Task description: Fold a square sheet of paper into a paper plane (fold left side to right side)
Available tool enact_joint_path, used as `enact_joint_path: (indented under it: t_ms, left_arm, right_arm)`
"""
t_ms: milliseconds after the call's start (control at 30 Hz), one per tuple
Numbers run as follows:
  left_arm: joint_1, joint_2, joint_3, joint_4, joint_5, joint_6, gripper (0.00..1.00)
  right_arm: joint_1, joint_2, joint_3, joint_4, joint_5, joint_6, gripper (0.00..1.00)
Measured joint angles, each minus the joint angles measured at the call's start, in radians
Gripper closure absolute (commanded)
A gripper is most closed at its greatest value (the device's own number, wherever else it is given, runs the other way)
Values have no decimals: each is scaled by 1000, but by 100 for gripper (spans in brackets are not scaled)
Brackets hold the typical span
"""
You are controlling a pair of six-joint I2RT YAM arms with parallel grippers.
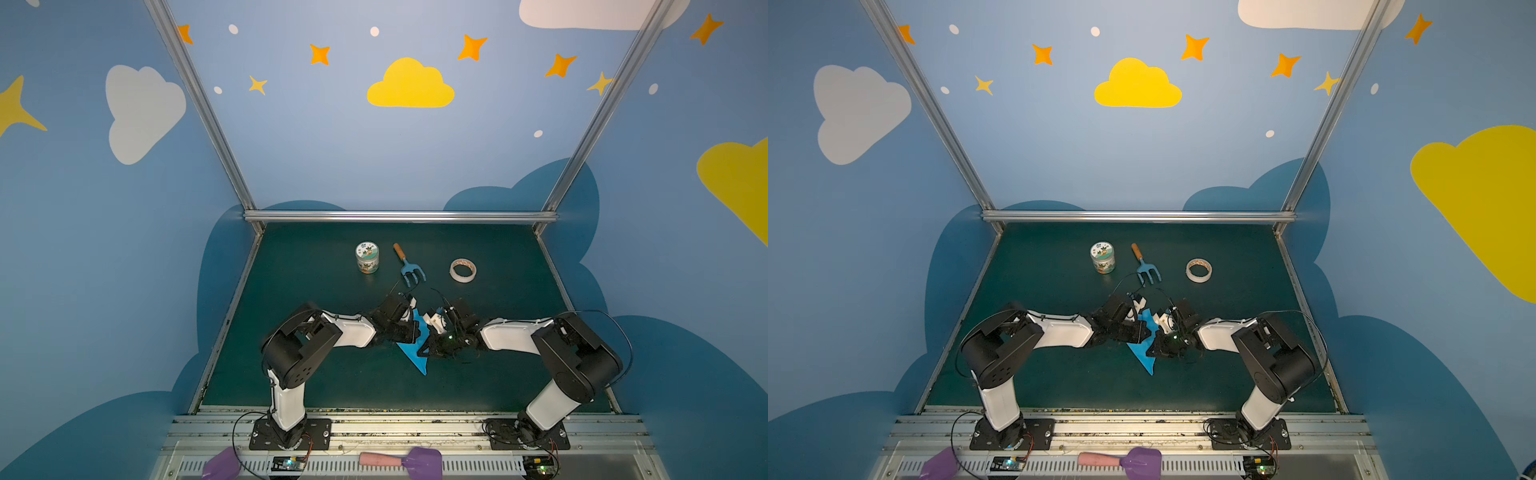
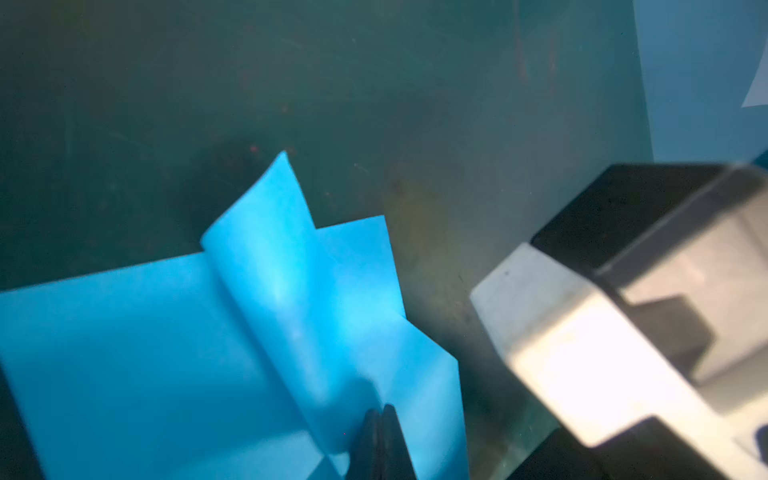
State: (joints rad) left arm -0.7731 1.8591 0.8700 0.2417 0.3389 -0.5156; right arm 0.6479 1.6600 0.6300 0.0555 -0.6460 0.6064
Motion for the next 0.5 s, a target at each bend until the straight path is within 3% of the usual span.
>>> enact_joint_path:
  t_ms: [200, 500]
  left_arm:
    - [0, 0, -1, 2, 0, 0, 96]
    - [0, 0, -5, 9, 0, -1, 96]
  right_arm:
    - [4, -18, -65, 103, -16, 8, 100]
    - [18, -82, -140, 123, -10, 19, 100]
